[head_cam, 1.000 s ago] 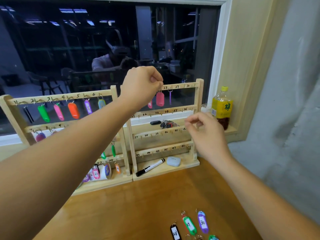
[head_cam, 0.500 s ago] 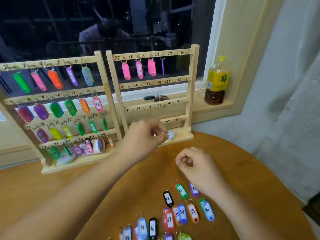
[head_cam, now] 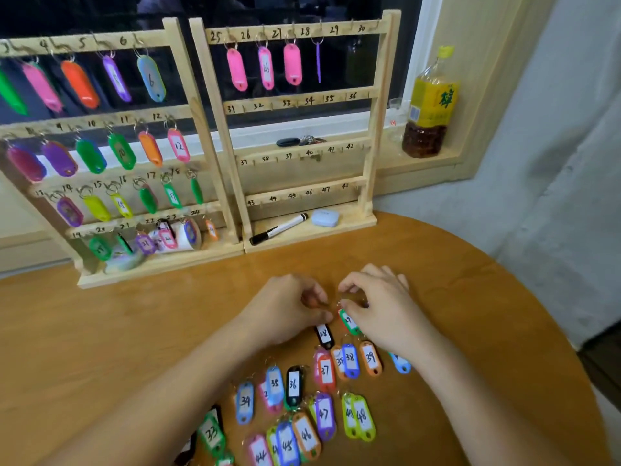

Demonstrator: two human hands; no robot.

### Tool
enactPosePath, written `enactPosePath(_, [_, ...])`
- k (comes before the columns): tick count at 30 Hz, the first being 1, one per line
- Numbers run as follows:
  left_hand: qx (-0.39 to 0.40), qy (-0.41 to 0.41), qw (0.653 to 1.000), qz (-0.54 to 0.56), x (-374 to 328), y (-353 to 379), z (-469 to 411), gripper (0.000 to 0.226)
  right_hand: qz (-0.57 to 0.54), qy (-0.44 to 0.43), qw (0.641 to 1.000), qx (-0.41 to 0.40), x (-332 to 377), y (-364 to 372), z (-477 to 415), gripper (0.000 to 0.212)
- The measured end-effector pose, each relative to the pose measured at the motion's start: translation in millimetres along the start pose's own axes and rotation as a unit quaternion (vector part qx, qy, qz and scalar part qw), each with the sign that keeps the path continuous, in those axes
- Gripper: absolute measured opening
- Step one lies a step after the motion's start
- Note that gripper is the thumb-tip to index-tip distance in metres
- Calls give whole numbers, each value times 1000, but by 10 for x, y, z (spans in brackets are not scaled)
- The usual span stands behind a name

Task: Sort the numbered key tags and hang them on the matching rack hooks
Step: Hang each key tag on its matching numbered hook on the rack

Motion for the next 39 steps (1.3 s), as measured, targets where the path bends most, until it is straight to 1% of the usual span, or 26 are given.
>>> enactPosePath(3, [6, -7, 1000, -13, 17, 63, -5, 23, 7, 12, 1000, -2, -93, -40, -5, 15])
enactPosePath(8, [1, -16, 1000, -17, 59, 118, -28, 14, 9, 12, 1000, 16, -121, 0, -18, 19])
enactPosePath(10, [-6, -14, 1000, 7, 72, 118, -33, 11, 4, 10, 1000, 18, -122, 14, -26, 18])
enactPosePath(12, [-32, -9, 998, 55, 75, 42, -12, 10, -10, 1, 1000, 6, -106, -3, -29, 15])
enactPosePath(14, [-73, 5, 991, 112, 42, -107, 18, 9, -63, -4, 998, -7, -77, -40, -32, 12])
enactPosePath(16, [-111, 20, 979, 170, -19, -279, 44, 9, -151, -2, 989, -5, -26, -52, -29, 16])
enactPosePath(18, [-131, 35, 963, 232, -100, -405, 55, 8, -248, 1, 969, 4, 59, -59, -17, 14])
enactPosePath(20, [-132, 49, 949, 281, -192, -473, 54, 9, -332, 13, 943, 8, 104, -81, -10, 9])
enactPosePath(23, [-130, 48, 929, 342, -245, -509, 45, 12, -390, 28, 921, -6, 97, -139, 1, 7])
enactPosePath(25, [-137, 37, 920, 364, -244, -534, 38, 6, -408, 28, 912, -23, 102, -179, 1, 7])
enactPosePath(29, [-148, 41, 916, 371, -330, -662, 7, 4, -439, 23, 896, -64, 195, -302, -34, 6])
enactPosePath(32, [-160, 56, 917, 361, -430, -862, -66, 9, -444, 20, 890, -99, 237, -469, -184, 6])
enactPosePath(35, [-188, 81, 925, 320, -596, -1227, -169, 7, -419, -14, 899, -124, 343, -750, -462, 5])
enactPosePath(37, [-213, 99, 932, 274, -760, -1538, -249, 5, -388, -42, 909, -147, 440, -1008, -678, 11])
enactPosePath(39, [-242, 120, 937, 223, -940, -1856, -332, 2, -366, -61, 913, -170, 537, -1282, -900, 13])
Point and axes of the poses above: each hand's wrist, its own z-axis away from the middle knuckle, its own y-axis out of the palm, x = y × z, the point moved 10 cm from there along -z, towards the middle knuckle, and after that the axes turned 1 degree about -x, right-handed, at the moved point
